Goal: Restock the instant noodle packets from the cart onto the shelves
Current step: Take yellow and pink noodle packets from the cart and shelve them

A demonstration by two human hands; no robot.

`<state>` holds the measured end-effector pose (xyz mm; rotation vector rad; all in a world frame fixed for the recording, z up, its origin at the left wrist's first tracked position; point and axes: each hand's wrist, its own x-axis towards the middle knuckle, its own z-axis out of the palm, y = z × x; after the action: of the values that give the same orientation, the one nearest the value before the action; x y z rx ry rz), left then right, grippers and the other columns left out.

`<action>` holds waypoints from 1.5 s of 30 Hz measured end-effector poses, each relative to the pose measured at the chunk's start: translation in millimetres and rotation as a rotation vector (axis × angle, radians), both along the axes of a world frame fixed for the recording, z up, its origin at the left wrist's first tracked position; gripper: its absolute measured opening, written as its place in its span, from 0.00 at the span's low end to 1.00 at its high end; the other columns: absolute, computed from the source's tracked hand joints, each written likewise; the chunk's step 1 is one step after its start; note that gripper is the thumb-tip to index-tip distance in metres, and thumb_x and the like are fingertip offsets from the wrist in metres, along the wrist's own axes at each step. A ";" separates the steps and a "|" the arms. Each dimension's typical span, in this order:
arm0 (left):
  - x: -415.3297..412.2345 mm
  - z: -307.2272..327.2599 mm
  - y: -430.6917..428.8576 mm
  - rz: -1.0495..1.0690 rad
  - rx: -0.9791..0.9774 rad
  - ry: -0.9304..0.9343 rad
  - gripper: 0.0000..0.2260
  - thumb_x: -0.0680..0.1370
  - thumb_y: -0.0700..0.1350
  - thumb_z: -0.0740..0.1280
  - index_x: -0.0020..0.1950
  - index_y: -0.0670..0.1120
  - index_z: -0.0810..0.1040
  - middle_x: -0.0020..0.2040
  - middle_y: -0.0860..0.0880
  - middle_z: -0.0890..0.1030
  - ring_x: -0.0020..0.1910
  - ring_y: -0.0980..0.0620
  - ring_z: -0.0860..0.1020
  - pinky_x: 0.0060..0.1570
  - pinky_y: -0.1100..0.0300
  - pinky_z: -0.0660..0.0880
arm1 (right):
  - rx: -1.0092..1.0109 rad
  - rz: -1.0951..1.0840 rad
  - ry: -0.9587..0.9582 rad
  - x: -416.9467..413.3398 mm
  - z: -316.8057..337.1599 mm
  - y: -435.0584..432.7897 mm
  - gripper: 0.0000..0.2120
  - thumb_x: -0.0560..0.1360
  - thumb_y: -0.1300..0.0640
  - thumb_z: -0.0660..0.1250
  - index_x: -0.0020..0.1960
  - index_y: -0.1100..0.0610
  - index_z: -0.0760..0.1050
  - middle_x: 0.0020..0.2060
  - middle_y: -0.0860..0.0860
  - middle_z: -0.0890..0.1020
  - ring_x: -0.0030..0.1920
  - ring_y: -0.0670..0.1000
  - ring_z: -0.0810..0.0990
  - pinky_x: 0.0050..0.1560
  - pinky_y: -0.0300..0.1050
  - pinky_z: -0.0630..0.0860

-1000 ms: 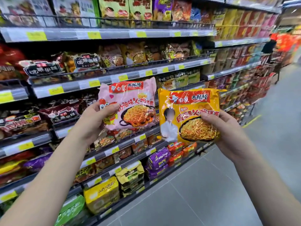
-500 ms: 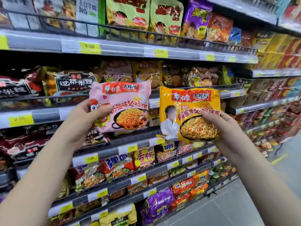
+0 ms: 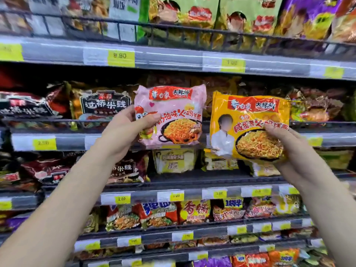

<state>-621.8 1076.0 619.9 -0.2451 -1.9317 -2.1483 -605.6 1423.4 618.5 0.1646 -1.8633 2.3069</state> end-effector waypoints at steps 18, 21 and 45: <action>-18.8 24.4 25.5 0.239 -0.033 0.016 0.09 0.78 0.39 0.72 0.57 0.41 0.80 0.44 0.48 0.87 0.42 0.52 0.86 0.42 0.59 0.82 | 0.015 0.218 -0.029 -75.4 43.9 13.2 0.06 0.78 0.53 0.71 0.52 0.55 0.80 0.42 0.48 0.88 0.43 0.47 0.88 0.42 0.44 0.84; -23.8 26.2 26.7 0.235 -0.065 0.034 0.06 0.79 0.39 0.72 0.54 0.42 0.80 0.42 0.50 0.87 0.41 0.54 0.86 0.42 0.59 0.81 | 0.036 0.234 -0.031 -79.1 46.7 8.0 0.05 0.79 0.53 0.69 0.53 0.54 0.80 0.42 0.48 0.88 0.44 0.47 0.88 0.44 0.44 0.84; -65.2 27.7 12.0 0.274 -0.041 0.201 0.08 0.72 0.35 0.76 0.50 0.41 0.82 0.44 0.46 0.88 0.48 0.46 0.86 0.52 0.50 0.83 | 0.051 0.268 0.082 -133.9 52.5 3.2 0.37 0.69 0.58 0.72 0.77 0.60 0.67 0.66 0.57 0.81 0.64 0.59 0.82 0.64 0.59 0.78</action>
<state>-687.1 1088.0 647.6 -0.1835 -1.7827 -1.8363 -739.6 1426.6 671.1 0.5391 -1.9648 2.3767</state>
